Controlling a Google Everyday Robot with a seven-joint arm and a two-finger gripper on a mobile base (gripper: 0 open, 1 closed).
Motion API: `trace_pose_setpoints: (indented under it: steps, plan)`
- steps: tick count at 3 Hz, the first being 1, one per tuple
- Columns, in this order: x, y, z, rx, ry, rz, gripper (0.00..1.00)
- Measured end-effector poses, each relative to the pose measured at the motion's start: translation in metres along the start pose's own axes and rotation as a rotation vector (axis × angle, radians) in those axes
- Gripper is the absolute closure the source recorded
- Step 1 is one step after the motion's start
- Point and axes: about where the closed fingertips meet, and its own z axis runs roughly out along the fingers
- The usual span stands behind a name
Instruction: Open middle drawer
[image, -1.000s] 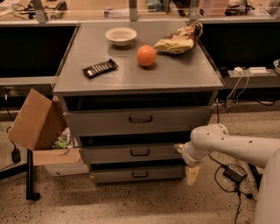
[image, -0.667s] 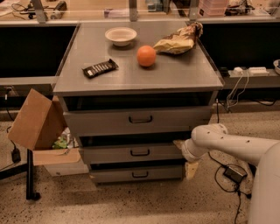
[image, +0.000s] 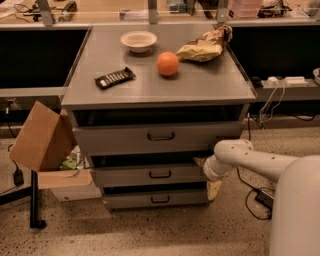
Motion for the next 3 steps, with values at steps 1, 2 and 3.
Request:
trace_pose_setpoints:
  steps: [1,2,3]
  plan:
    - [-0.003,-0.005,0.018,-0.030,-0.024,-0.015,0.00]
    - [-0.010,-0.006,0.025,-0.052,-0.040,-0.040,0.18]
    - [-0.025,-0.004,0.015,-0.080,-0.047,-0.057,0.41]
